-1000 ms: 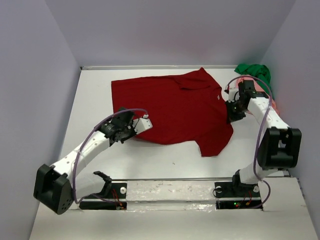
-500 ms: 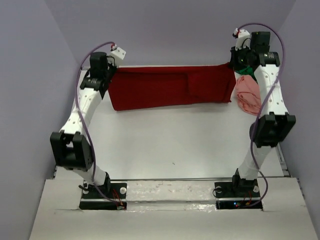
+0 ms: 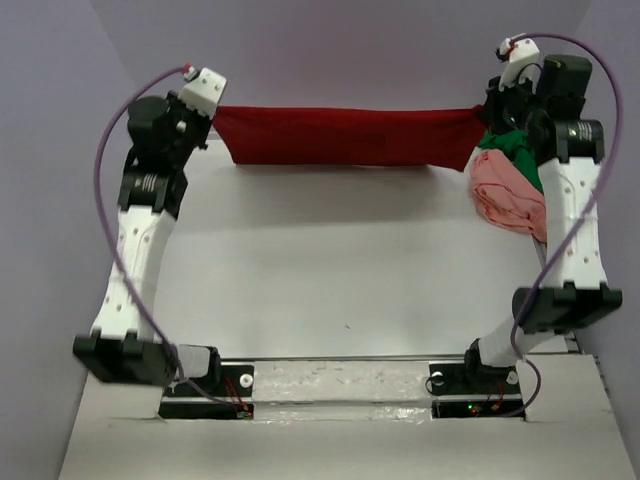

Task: Fold and stack the t-shirts
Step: Flatten out the tshirt

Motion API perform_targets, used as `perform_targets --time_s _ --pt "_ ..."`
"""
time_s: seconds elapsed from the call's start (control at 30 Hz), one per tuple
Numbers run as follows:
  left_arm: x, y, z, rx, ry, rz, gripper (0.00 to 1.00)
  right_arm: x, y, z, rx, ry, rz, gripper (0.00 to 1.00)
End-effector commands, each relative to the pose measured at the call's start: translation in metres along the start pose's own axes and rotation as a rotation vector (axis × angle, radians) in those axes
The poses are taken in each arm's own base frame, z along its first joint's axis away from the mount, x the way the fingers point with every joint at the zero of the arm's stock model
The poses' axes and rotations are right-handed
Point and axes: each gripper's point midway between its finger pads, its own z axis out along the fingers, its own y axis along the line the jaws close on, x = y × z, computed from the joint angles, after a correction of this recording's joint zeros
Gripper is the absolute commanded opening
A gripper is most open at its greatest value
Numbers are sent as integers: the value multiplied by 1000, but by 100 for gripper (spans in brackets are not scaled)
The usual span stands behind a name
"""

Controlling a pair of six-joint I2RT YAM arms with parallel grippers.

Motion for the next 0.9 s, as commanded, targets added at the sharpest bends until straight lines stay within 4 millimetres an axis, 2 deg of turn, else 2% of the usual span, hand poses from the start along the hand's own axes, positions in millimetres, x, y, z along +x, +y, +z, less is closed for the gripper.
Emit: perform_targets --time_s 0.0,0.03,0.07,0.1,0.13,0.23,0.27,0.3,0.33,0.43,0.53,0.57,0.6,0.63,0.7,0.73,0.77,0.8,0.83,0.87 --pt "-59 4 -105 -25 -248 24 0 -47 26 -91 8 -232 -57 0" --pt "-50 -1 -114 -12 -223 20 0 -54 36 -127 19 -289 -68 0" --pt "-53 1 -139 -33 -237 23 0 -51 42 -141 18 -301 -70 0" --pt "-46 -2 -149 -37 -224 35 0 -36 49 -144 5 -280 -60 0" --pt "-39 -3 -168 -64 -231 33 0 -39 57 -177 25 -335 -73 0" --pt "-26 -11 -189 -66 -218 25 0 -23 66 -202 50 -355 -65 0" --pt "-29 -12 -205 -77 -247 15 0 -21 70 -219 72 -380 -62 0" --pt "-31 -11 -212 -81 -263 17 0 -22 72 -229 77 -402 -64 0" --pt "-34 -14 -221 -78 -284 8 0 -20 72 -232 86 -403 -59 0" --pt "-38 -13 -231 -78 -297 6 0 -23 73 -249 115 -435 -63 0" --pt "-51 -5 -233 -97 -320 11 0 -31 65 -245 136 -437 -69 0" --pt "-50 -3 -223 -95 -306 17 0 -40 63 -247 143 -449 -77 0" --pt "-56 2 -218 -109 -316 17 0 -42 56 -230 141 -420 -67 0" --pt "-55 6 -203 -111 -295 19 0 -46 52 -222 143 -418 -68 0" --pt "-55 11 -184 -124 -284 17 0 -51 42 -202 148 -402 -65 0" --pt "-59 15 -174 -133 -295 17 0 -50 34 -173 139 -369 -60 0" --pt "-47 13 -148 -116 -248 18 0 -49 29 -158 138 -351 -56 0" --pt "-49 16 -134 -124 -262 20 0 -47 22 -141 141 -329 -49 0" --pt "-41 15 -117 -116 -237 21 0 -48 18 -125 136 -321 -53 0" --pt "-19 9 -84 -88 -174 19 0 -36 8 -87 125 -258 -42 0"
